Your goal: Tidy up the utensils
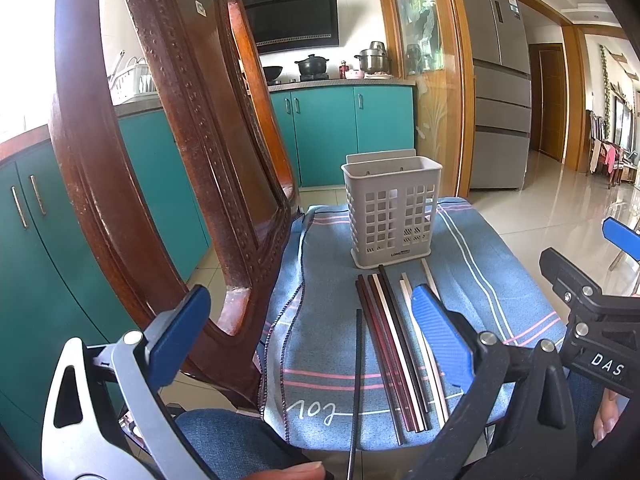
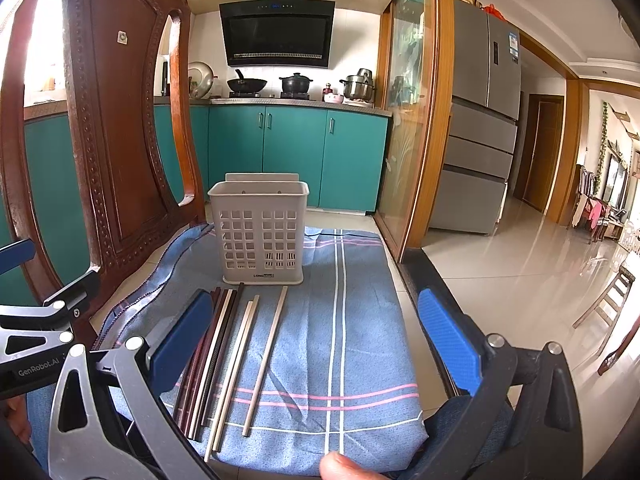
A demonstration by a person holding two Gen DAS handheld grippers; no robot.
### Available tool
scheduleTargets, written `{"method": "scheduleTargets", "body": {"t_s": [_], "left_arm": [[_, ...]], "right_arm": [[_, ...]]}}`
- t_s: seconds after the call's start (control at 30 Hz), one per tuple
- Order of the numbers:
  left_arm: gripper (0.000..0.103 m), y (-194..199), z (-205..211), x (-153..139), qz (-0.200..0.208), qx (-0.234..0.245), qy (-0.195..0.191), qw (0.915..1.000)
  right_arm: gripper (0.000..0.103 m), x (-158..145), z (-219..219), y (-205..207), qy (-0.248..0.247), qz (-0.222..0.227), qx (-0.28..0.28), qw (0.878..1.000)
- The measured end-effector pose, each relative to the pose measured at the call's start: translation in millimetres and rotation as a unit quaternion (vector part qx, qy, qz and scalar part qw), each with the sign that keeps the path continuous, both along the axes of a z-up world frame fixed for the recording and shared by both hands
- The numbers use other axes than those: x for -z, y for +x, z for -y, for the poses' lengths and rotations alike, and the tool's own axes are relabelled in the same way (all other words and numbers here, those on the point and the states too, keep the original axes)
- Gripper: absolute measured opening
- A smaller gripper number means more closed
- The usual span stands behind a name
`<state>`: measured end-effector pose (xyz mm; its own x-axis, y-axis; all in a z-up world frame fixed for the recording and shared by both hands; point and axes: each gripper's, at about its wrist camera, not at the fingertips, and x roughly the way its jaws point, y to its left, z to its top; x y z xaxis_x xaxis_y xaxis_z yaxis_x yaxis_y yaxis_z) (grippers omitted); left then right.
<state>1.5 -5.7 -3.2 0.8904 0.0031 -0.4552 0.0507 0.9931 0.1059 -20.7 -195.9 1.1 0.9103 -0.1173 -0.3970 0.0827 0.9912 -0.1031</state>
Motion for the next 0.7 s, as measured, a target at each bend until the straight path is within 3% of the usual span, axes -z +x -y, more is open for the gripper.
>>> {"method": "scheduleTargets", "body": {"t_s": [0.7], "left_arm": [[0.100, 2.6, -0.3, -0.4, 0.000, 0.000, -0.001, 1.0000]], "right_arm": [[0.100, -1.5, 2.3, 0.7, 0.002, 0.003, -0.001, 1.000]]}}
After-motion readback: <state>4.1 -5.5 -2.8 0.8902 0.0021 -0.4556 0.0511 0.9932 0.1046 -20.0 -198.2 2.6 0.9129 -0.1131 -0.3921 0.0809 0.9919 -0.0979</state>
